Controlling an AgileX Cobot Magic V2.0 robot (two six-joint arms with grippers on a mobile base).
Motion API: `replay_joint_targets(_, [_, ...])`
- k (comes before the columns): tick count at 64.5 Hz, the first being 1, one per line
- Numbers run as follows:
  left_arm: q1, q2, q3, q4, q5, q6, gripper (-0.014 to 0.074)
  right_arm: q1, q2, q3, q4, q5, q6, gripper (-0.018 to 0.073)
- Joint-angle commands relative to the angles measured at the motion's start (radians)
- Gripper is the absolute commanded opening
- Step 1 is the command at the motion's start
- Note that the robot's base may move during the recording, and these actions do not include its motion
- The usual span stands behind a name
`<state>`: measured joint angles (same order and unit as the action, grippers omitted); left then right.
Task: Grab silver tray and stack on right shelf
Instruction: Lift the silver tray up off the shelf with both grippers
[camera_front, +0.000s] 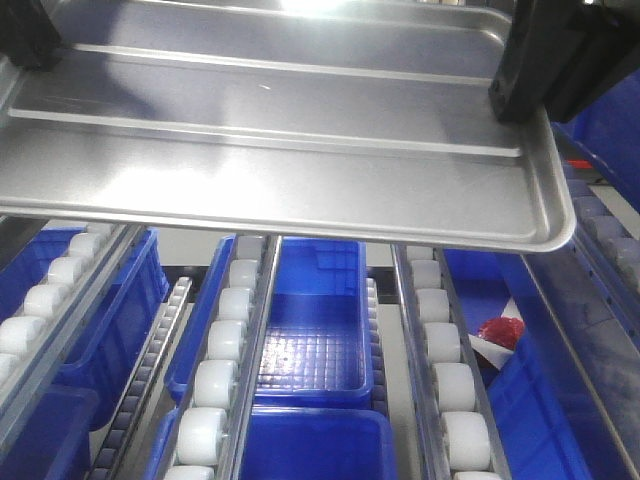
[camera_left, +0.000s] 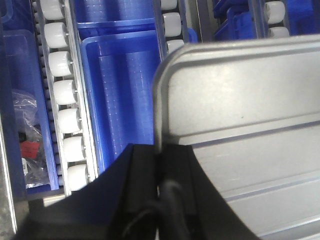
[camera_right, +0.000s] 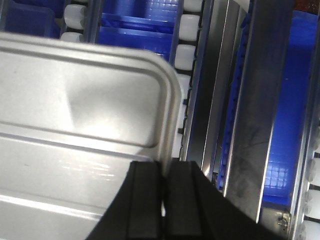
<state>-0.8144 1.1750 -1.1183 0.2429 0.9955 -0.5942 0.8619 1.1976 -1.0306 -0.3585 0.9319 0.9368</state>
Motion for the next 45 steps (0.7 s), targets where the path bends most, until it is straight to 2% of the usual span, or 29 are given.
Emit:
replay_joint_targets(1, [-0.012, -0.023, -0.030, 0.017, -0.028, 0.013, -0.0093, -0.002, -0.027, -0.026, -0.039, -0.041, -0.029, 0.0056])
replay_joint_targets(45, [-0.012, -0.023, -0.030, 0.017, -0.028, 0.013, -0.0093, -0.002, -0.027, -0.026, -0.039, -0.041, -0.029, 0.0056])
